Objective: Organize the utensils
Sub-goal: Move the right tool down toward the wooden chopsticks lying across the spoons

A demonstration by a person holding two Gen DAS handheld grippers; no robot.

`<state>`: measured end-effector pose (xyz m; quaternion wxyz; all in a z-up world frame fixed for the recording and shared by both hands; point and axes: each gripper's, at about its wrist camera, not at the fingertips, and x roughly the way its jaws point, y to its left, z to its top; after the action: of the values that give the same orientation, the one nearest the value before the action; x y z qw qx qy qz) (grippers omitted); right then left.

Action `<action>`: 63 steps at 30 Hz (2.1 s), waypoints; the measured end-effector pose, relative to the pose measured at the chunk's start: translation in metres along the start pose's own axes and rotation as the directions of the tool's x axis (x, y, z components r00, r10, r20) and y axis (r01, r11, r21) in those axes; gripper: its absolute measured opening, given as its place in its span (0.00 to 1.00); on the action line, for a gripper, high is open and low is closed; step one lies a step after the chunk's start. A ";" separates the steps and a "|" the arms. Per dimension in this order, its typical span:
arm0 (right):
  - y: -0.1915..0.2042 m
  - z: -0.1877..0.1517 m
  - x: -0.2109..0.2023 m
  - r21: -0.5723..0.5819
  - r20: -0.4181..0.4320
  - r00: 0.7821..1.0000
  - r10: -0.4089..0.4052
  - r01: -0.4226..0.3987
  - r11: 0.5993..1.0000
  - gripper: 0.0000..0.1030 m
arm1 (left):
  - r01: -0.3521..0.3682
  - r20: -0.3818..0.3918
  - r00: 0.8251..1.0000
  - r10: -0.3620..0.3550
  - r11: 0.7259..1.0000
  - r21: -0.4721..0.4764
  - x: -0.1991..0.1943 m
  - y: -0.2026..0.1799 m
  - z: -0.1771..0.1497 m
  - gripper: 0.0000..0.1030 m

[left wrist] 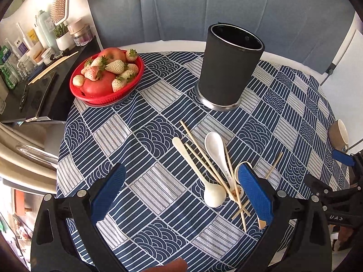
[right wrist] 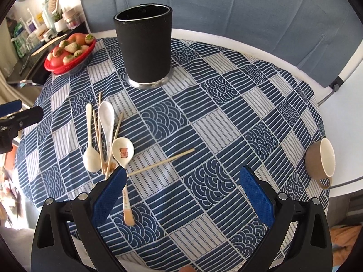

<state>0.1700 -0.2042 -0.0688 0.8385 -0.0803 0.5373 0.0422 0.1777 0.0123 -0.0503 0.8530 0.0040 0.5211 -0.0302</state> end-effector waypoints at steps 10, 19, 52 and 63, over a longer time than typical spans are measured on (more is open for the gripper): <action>-0.012 0.009 0.030 0.082 -0.083 0.996 0.026 -0.019 0.996 0.92 | -0.002 -0.091 0.996 0.006 0.999 0.053 0.045 -0.001 0.017 0.94; -0.015 0.013 0.057 0.111 -0.144 0.989 0.019 -0.003 0.994 0.92 | 0.026 -0.173 0.985 -0.021 0.999 0.028 0.083 0.003 0.030 0.94; -0.032 -0.014 0.127 0.305 -0.262 0.962 0.082 0.002 0.952 0.93 | -0.004 -0.355 0.933 -0.053 0.988 -0.157 0.182 0.033 0.052 0.94; -0.025 -0.020 0.129 0.301 -0.253 0.966 0.042 0.037 0.953 0.94 | -0.081 -0.305 0.951 0.052 0.993 -0.085 0.184 0.020 0.042 0.96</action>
<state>0.2102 -0.2348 -0.1916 0.7642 0.0451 0.6415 -0.0504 0.2999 0.0223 -0.1951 0.7630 -0.0149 0.6458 0.0247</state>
